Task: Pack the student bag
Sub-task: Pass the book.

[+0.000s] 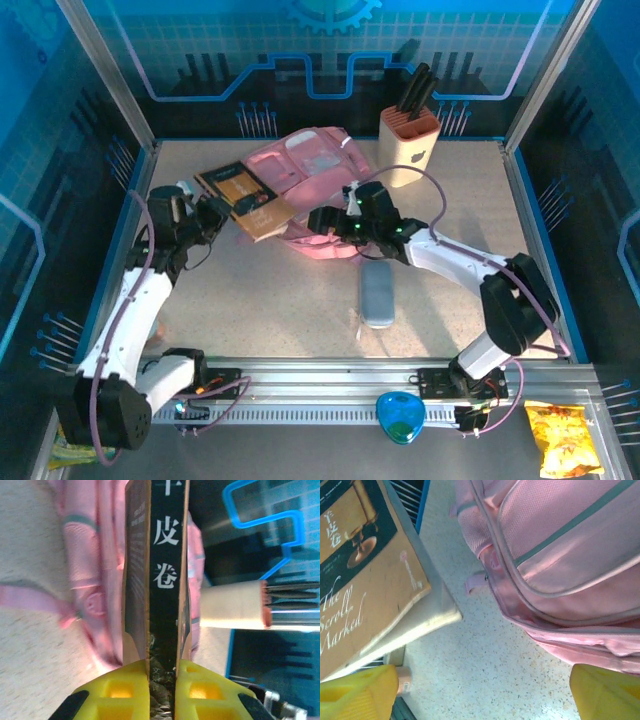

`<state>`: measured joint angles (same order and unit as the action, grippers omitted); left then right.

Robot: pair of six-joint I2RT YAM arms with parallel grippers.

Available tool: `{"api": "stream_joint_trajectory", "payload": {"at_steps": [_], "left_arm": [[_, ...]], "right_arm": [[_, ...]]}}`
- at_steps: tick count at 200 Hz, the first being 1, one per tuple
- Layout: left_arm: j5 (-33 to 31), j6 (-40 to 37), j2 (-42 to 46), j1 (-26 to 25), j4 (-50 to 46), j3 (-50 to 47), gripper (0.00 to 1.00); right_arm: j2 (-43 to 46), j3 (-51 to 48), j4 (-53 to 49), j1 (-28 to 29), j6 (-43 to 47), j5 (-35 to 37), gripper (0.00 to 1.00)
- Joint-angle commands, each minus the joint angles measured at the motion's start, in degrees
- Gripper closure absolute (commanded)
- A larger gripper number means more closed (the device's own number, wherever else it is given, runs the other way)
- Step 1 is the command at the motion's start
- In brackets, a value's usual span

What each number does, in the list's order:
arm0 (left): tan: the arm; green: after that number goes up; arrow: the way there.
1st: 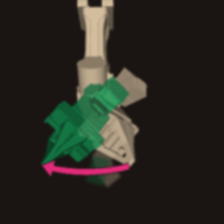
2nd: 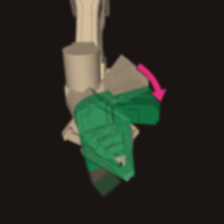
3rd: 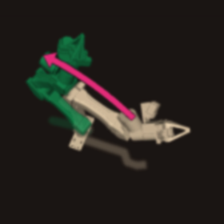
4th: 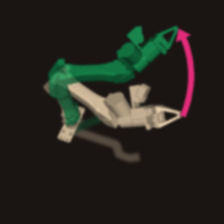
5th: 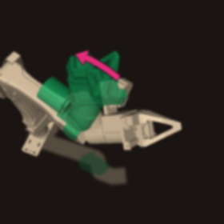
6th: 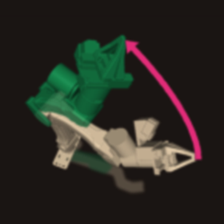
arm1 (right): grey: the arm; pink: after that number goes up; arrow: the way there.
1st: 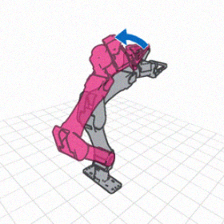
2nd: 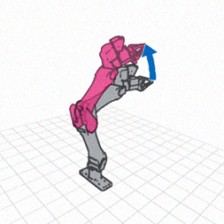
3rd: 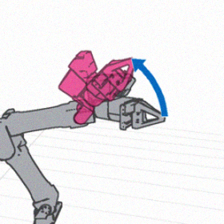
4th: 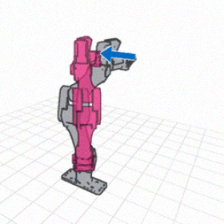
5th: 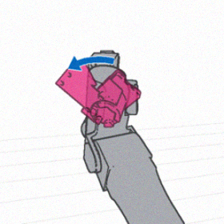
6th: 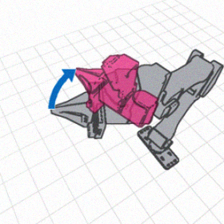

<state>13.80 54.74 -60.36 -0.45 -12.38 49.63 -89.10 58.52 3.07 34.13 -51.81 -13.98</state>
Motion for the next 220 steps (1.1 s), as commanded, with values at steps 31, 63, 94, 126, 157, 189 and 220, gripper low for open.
{"api": "stream_joint_trajectory", "payload": {"at_steps": [31, 63, 94, 126, 157, 189, 220], "left_arm": [[0.45, 10.42, -9.39, -5.66, 25.55, 4.40, 1.00], [-0.50, 13.53, -16.28, -9.36, 31.79, 6.99, 1.00], [-1.03, 15.86, -20.48, -11.47, 35.15, 8.45, 1.00], [-1.17, 17.19, -22.54, -12.62, 37.29, 8.99, 1.00], [-1.17, 17.59, -22.66, -13.64, 37.52, 8.57, 1.00], [-0.94, 18.98, -21.53, -13.70, 38.30, 6.86, 1.00], [-0.95, 19.00, -20.33, -13.70, 37.55, 6.11, 1.00]], "right_arm": [[4.13, -7.63, 21.57, -4.70, -20.30, -6.28, 0.06], [2.49, -7.63, 29.22, -4.38, -29.66, -6.66, 0.00], [1.20, -6.68, 31.90, -3.42, -34.71, -5.20, 0.00], [-1.41, -6.27, 33.95, -2.04, -39.02, -3.28, 0.00], [-4.41, -5.10, 38.03, -0.82, -40.97, -1.08, 0.00], [-7.29, -2.01, 40.30, -0.73, -40.38, 0.55, 0.04], [-10.73, -0.05, 42.95, -1.06, -41.84, 2.08, 0.12]]}}
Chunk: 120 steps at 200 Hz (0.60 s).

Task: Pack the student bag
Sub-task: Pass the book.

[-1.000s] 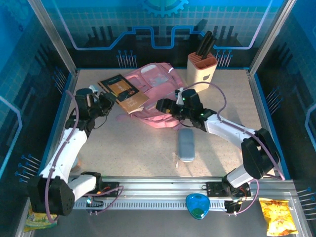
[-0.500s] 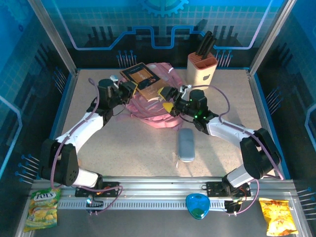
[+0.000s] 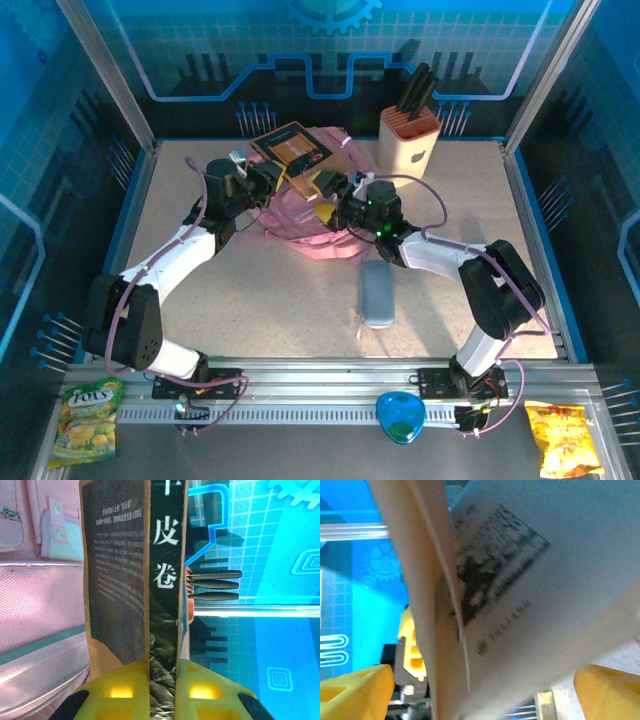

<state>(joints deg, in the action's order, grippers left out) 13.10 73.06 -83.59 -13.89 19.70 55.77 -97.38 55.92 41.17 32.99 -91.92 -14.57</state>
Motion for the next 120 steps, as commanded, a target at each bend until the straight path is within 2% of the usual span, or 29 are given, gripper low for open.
{"api": "stream_joint_trajectory", "payload": {"at_steps": [1, 75, 101, 120], "left_arm": [[-0.22, 0.73, 2.90, -0.26, 5.41, -0.04, 1.00], [-0.28, -0.81, 4.58, -0.13, 3.68, -0.88, 1.00], [0.44, -1.87, 4.40, -0.11, 2.80, -0.40, 1.00], [0.87, -5.18, 4.40, -0.15, 0.67, 0.55, 0.84]], "right_arm": [[-2.54, 2.58, 4.87, 0.07, -1.79, 2.69, 0.13], [-3.84, 2.96, 5.49, -2.10, -0.65, 3.72, 0.55], [-4.09, 3.42, 5.82, -2.59, -0.16, 2.66, 0.74], [-3.05, 2.87, 5.41, -2.87, 0.86, 2.65, 0.89]]}}
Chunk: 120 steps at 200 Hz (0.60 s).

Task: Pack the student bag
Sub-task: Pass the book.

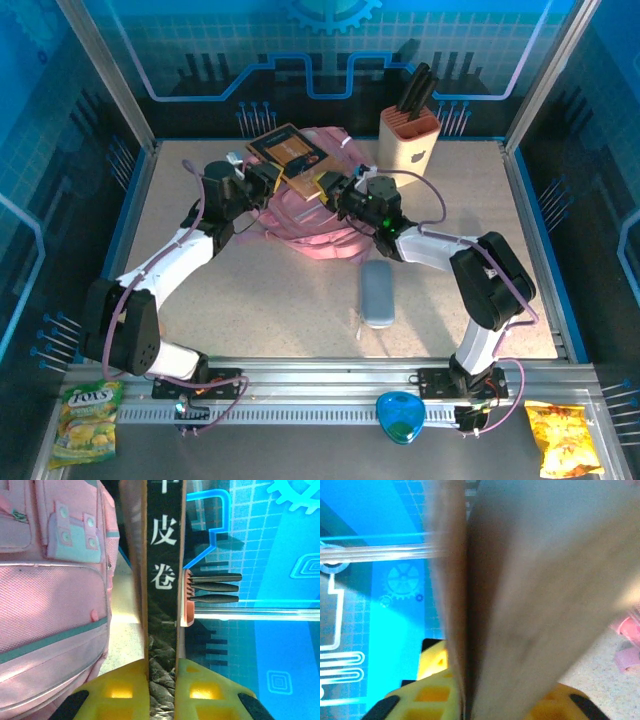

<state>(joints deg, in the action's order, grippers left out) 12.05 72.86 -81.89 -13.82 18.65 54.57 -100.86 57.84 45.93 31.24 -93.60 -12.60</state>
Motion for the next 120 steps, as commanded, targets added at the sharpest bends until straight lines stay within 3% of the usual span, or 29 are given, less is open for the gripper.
{"api": "stream_joint_trajectory", "payload": {"at_steps": [1, 21, 39, 80, 120], "left_arm": [[1.87, -5.17, 2.70, -0.18, 1.51, 1.85, 0.82], [1.87, -11.99, 2.78, -0.26, -4.79, 3.94, 0.54], [1.33, -19.81, 2.57, -0.34, -10.45, 5.05, 0.41], [-0.22, -33.51, -1.14, -3.04, -13.75, 5.43, 0.33], [-1.76, -45.93, -9.15, -7.40, -22.18, 12.74, 0.25]], "right_arm": [[0.55, 0.91, 0.61, -1.15, 2.63, 0.67, 0.90], [2.63, -0.48, -0.18, -1.99, 4.86, 0.67, 0.97], [5.41, -2.37, -1.45, -3.30, 8.45, 0.15, 1.00], [14.81, -8.43, -12.26, -6.43, 24.18, 1.75, 1.00], [26.32, -13.82, -26.13, -9.51, 35.50, 5.99, 1.00]]}}
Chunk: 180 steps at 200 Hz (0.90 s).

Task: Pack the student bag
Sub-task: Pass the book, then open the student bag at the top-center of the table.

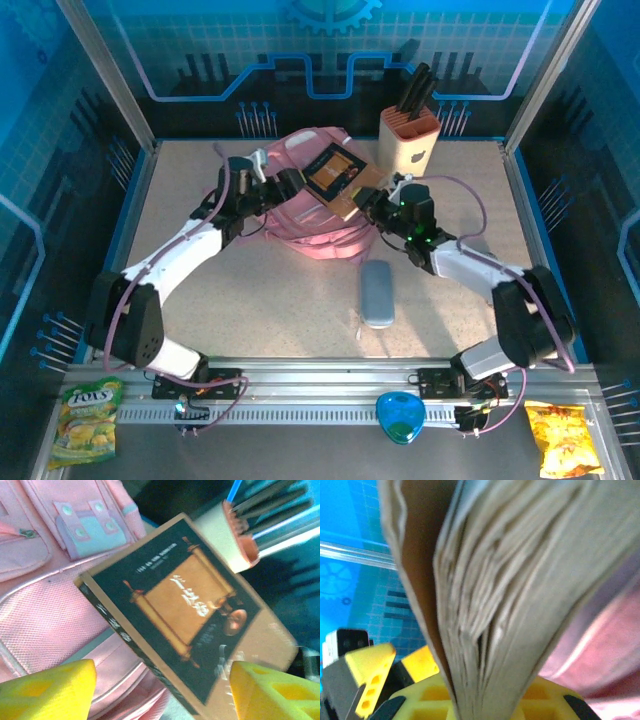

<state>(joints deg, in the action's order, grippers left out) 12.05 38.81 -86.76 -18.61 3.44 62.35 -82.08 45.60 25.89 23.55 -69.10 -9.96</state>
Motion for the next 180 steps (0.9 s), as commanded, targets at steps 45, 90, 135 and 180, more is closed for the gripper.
{"api": "stream_joint_trajectory", "payload": {"at_steps": [45, 90, 135, 180], "left_arm": [[-8.83, -21.91, -15.30, -8.79, -19.63, 17.12, 0.20], [-9.60, -28.84, -23.80, -11.23, -25.13, 24.88, 0.21], [-12.69, -34.58, -30.43, -12.88, -31.78, 31.43, 0.30], [-15.45, -37.15, -35.37, -13.82, -36.99, 37.18, 0.38]], "right_arm": [[17.87, -3.05, -22.68, -5.25, 18.07, 11.48, 1.00], [23.47, -2.80, -29.32, -7.65, 20.76, 15.40, 1.00], [25.89, -3.52, -31.69, -8.87, 20.90, 16.84, 1.00], [26.06, -3.99, -31.82, -8.91, 20.07, 16.72, 1.00]]}}
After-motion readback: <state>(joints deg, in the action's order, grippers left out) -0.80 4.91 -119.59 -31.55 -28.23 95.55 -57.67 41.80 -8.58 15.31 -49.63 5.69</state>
